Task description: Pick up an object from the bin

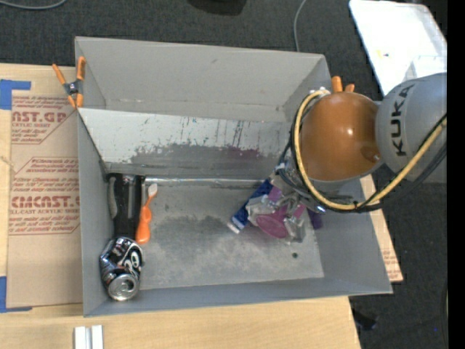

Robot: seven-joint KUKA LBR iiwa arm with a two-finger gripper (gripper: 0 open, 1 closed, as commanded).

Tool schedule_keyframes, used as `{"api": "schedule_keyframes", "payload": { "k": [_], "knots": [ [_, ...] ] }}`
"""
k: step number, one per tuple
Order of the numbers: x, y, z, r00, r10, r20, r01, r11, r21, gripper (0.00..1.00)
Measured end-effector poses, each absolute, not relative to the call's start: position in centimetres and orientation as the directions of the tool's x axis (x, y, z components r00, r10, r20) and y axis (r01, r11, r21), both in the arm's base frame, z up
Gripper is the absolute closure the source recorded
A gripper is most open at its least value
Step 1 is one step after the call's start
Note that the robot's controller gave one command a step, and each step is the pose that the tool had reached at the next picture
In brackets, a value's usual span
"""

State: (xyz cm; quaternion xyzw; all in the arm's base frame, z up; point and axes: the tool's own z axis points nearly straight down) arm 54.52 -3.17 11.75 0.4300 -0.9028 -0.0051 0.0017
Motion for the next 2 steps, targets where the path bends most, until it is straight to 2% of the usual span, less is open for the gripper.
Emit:
{"api": "schedule_keyframes", "payload": {
  "k": [1,2],
  "knots": [
    [56.0,-4.8,17.1,-0.618,-0.786,-0.003,-0.786,0.618,0.008,1.00],
    [55.9,-4.1,22.2,-0.620,-0.785,-0.003,-0.785,0.620,0.017,1.00]
  ]
}}
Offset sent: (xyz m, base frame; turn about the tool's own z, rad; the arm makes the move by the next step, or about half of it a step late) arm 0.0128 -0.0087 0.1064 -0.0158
